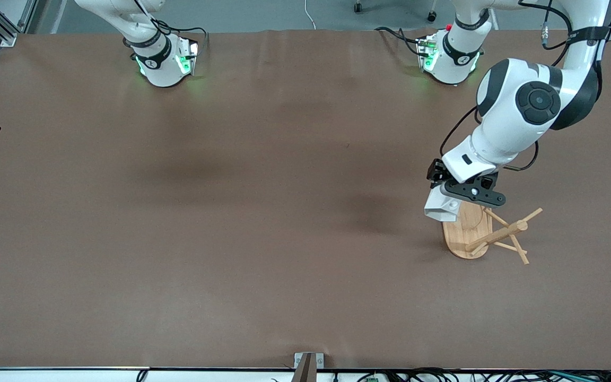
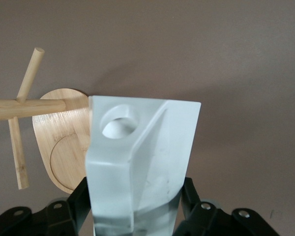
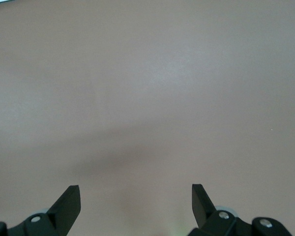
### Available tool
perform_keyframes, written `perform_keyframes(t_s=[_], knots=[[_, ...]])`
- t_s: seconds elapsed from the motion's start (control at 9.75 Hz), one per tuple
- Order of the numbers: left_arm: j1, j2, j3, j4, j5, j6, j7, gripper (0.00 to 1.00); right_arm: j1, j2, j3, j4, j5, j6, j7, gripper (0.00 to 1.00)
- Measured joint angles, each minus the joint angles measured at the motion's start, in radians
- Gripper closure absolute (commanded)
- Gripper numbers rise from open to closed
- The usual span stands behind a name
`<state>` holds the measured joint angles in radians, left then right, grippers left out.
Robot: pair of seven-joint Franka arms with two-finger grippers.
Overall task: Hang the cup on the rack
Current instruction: 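Carry the cup with the left gripper over the wooden rack, then lower the cup with the left gripper, hooking its handle onto a peg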
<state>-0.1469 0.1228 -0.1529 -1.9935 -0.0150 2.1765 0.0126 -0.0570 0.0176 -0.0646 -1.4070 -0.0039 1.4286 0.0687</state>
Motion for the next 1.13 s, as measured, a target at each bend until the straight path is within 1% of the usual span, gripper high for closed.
perform_keyframes(t_s=[0.21,0.41,0.62,1.13], knots=[[0.000,0.006,0.005,0.015,0.000,0.002,0.002,0.96,0.000,0.000,0.008,0.000,-0.001,0.000,0.000,0.00],[0.001,0.008,0.030,0.032,0.000,0.002,0.036,0.96,0.000,0.000,0.019,0.000,-0.002,0.000,0.000,0.00],[0.003,0.009,0.050,0.036,0.000,0.002,0.069,0.96,0.000,0.000,0.020,0.001,-0.003,0.000,0.000,0.00],[0.016,0.013,0.075,0.036,0.000,0.002,0.140,0.96,0.000,0.000,0.021,0.002,-0.003,0.000,0.000,0.00]])
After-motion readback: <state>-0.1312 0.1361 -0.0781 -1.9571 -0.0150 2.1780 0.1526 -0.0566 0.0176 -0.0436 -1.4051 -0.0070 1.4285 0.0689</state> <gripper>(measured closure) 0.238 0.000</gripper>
